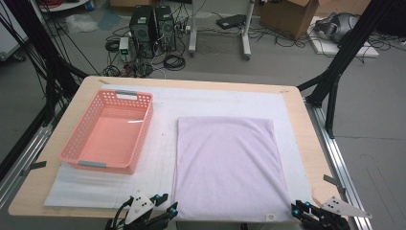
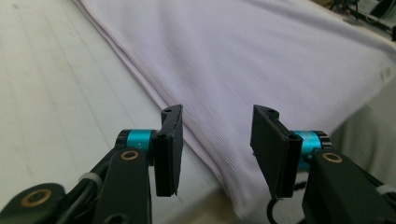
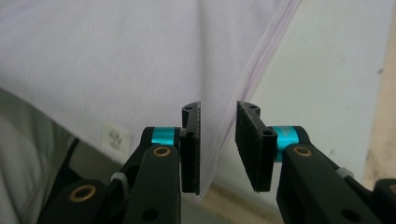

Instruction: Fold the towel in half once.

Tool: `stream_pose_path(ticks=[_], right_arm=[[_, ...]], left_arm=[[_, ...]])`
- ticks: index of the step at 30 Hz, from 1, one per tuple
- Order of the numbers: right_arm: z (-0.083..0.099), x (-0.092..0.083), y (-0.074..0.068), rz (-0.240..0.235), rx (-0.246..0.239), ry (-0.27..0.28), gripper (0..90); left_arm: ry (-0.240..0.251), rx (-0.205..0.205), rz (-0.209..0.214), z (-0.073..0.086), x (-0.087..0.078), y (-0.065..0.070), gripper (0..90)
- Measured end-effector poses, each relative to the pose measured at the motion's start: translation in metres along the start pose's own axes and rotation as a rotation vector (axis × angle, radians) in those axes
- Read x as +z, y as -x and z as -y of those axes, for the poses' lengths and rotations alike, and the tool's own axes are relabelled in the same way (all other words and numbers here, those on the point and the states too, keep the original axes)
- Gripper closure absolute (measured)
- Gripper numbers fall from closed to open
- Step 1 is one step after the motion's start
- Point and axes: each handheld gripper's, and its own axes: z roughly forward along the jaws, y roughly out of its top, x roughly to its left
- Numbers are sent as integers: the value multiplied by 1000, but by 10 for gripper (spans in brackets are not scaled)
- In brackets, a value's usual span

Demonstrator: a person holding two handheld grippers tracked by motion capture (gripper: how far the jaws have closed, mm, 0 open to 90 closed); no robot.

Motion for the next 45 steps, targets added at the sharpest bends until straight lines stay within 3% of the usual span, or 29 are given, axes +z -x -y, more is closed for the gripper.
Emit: stream_pose_path(ticks=[3, 9, 17, 19, 26, 28, 31, 34, 35, 37, 41, 42, 43, 45], right_arm=[[-5, 3, 5, 4, 7, 31, 697], [-14, 13, 13, 20, 14, 26, 695], [-31, 32, 34, 43, 18, 40, 719], [-37, 39, 41, 45, 20, 40, 729], [-64, 76, 61, 35, 31, 26, 759], [-73, 89, 64, 34, 27, 18, 760], [-89, 109, 68, 43, 30, 18, 757], [-98, 128, 70, 62, 22, -37, 766], [-98, 133, 71, 69, 3, -53, 778], [-98, 136, 71, 70, -15, -57, 868], [-99, 131, 71, 191, -59, -70, 886], [-99, 130, 73, 187, -40, -72, 885], [-98, 130, 75, 173, -20, -66, 867], [-98, 129, 76, 148, -5, -56, 710]], left_arm=[[23, -27, -3, -10, 8, -12, 554], [11, -56, 3, -31, 39, -37, 610], [-74, -80, -19, -57, 92, -66, 642], [-90, -68, -45, -62, 103, -71, 645], [-141, -57, -97, -73, 132, -82, 613], [-176, -59, -123, -74, 139, -83, 661], [-170, -96, -147, -75, 140, -87, 834], [-165, -95, -166, -75, 139, -87, 850], [-159, -112, -163, -75, 138, -91, 850], [-152, -114, -161, -75, 137, -92, 849], [-149, -89, -158, -75, 136, -92, 848], [-150, -92, -155, -75, 136, -92, 848], [-144, -96, -153, -74, 136, -92, 845], [-134, -90, -151, -75, 134, -92, 804]])
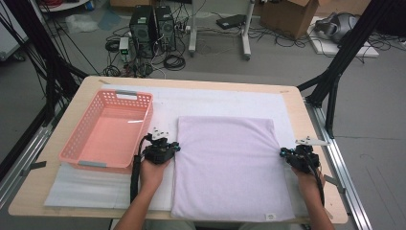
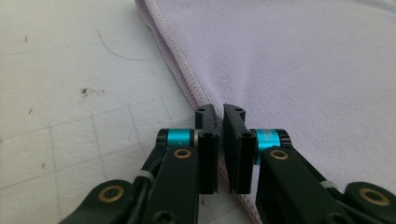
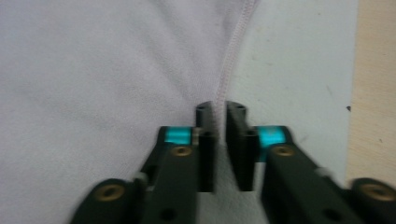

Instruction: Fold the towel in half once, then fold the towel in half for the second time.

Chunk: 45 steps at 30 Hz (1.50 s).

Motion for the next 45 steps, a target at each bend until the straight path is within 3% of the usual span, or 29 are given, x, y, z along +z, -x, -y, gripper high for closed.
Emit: stream_pose_path(ticks=[2, 4, 6, 7, 10, 14, 18, 22, 32, 37, 40, 45], right_arm=[[2, -7, 1, -9, 1, 46, 641], [3, -18, 5, -58, 12, 94, 609], [5, -28, 7, -87, -5, 132, 559], [6, -33, 7, -115, -7, 149, 536], [9, -44, 8, -141, -36, 171, 455], [11, -48, 6, -116, -70, 179, 270], [9, -45, 5, -115, -60, 180, 211], [8, -41, 4, -127, -66, 174, 207], [8, -43, 2, -126, -62, 185, 206], [9, -43, 4, -124, -56, 181, 206], [9, -42, 4, -126, -54, 173, 206], [7, -39, 4, -129, -54, 169, 205]], left_arm=[[33, 29, 14, 0, -4, 0, 695], [69, 50, 49, -1, -10, 0, 576], [117, 83, 82, -2, -16, 2, 523], [145, 88, 103, -3, -19, 3, 492], [200, 90, 164, -4, -24, 4, 457], [231, 102, 207, -6, -24, 5, 359], [237, 106, 248, -8, -25, 11, 175], [235, 120, 267, -12, -26, 15, 170], [257, 121, 249, -13, -28, 13, 188], [261, 134, 273, -13, -24, 13, 195], [269, 137, 264, -14, -23, 14, 198], [238, 124, 236, -15, -20, 11, 208]])
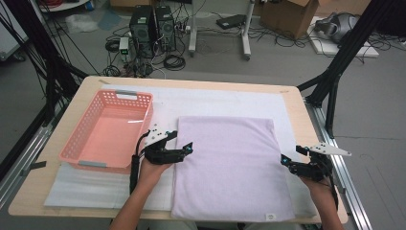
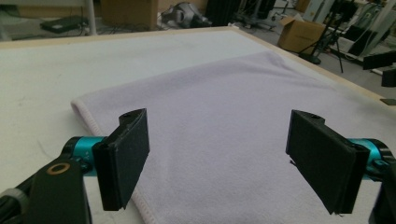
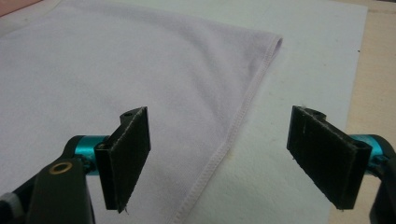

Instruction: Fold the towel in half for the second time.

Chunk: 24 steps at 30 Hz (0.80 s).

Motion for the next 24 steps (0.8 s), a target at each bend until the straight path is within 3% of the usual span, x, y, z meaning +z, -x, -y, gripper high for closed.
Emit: stream_pose_path(ticks=[6, 11, 16, 19, 21, 23, 24], right_arm=[[-5, 17, 7, -2, 29, -47, 183], [-13, 32, 19, -5, 68, -76, 184], [-27, 51, 31, 0, 100, -118, 187], [-34, 62, 37, -9, 121, -128, 224], [-38, 69, 40, -15, 138, -138, 265], [-41, 76, 42, -53, 176, -128, 325], [-43, 79, 42, -50, 168, -126, 335]], left_arm=[[-35, -47, 10, -8, 12, -6, 174], [-94, -47, -41, -20, 29, -18, 212], [-153, -52, -150, -22, 49, -36, 217], [-194, -85, -165, -23, 61, -47, 218], [-202, -94, -176, -23, 66, -51, 218], [-233, -99, -188, -21, 72, -56, 223], [-245, -101, -193, -19, 74, -59, 225]])
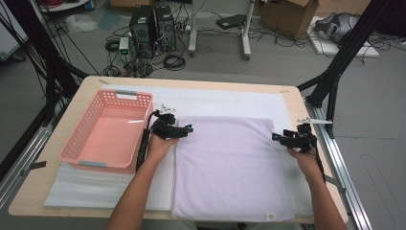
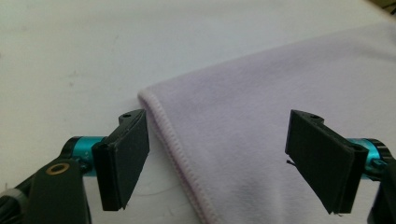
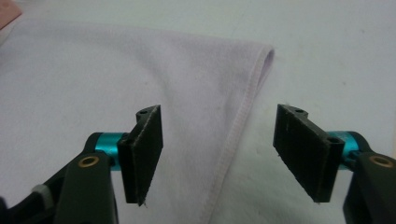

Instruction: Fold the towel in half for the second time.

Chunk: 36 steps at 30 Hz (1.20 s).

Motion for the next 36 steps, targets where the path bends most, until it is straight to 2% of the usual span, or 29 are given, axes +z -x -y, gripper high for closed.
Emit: stream_pose_path(ticks=[3, 5, 7, 9, 11, 12, 13, 14, 15, 17, 18, 19, 21, 24, 25, 27, 30, 32, 34, 36], right_arm=[[-6, 11, -1, 41, -30, -35, 352], [-10, 19, 0, 69, -34, -44, 360], [-14, 26, 2, 105, -39, -61, 364], [-16, 34, 3, 130, -42, -81, 404], [-19, 40, 1, 159, -50, -108, 472], [-21, 41, -1, 171, -55, -99, 527], [-21, 43, -2, 160, -69, -105, 564], [-21, 45, -5, 176, -91, -111, 580], [-21, 45, -7, 177, -101, -114, 644], [-21, 45, -9, 155, -114, -121, 748], [-21, 45, -10, 142, -114, -124, 802], [-21, 45, -11, 138, -104, -124, 822], [-21, 45, -11, 131, -96, -121, 847], [-20, 43, -6, 104, -46, -109, 857], [-20, 42, -4, 106, -40, -103, 858], [-22, 38, -2, 112, -41, -75, 859], [-27, 29, -2, 124, -41, -8, 859], [-30, 24, -2, 139, -58, 34, 859], [-33, 18, -3, 131, -61, 72, 859], [-34, 14, -3, 123, -69, 82, 858]], left_arm=[[-5, -16, -28, 1, 7, -5, 239], [-24, -20, -47, 3, 11, -8, 258], [-22, -21, -65, 3, 13, -8, 291], [-31, -4, -84, 2, 14, -6, 308], [-57, 61, -126, 1, 15, -1, 337], [-59, 75, -143, 1, 17, 2, 360], [-59, 79, -153, 1, 17, 3, 374], [-53, 82, -152, 1, 17, 4, 400], [-53, 84, -142, 0, 17, 5, 468], [-49, 97, -94, 1, 17, 9, 687], [-51, 103, -83, 1, 18, 10, 765], [-51, 100, -86, 1, 18, 12, 804], [-47, 48, -65, 1, 17, 9, 833], [-34, -41, -10, 1, 15, -2, 851], [-22, -53, -8, 1, 13, -5, 852], [38, -84, 5, -3, 8, -7, 853], [117, -62, -15, -10, 1, -3, 856], [140, -32, -24, -13, -2, 0, 855], [172, -33, -20, -16, -6, 1, 856], [178, -22, -8, -17, -9, 2, 855]])
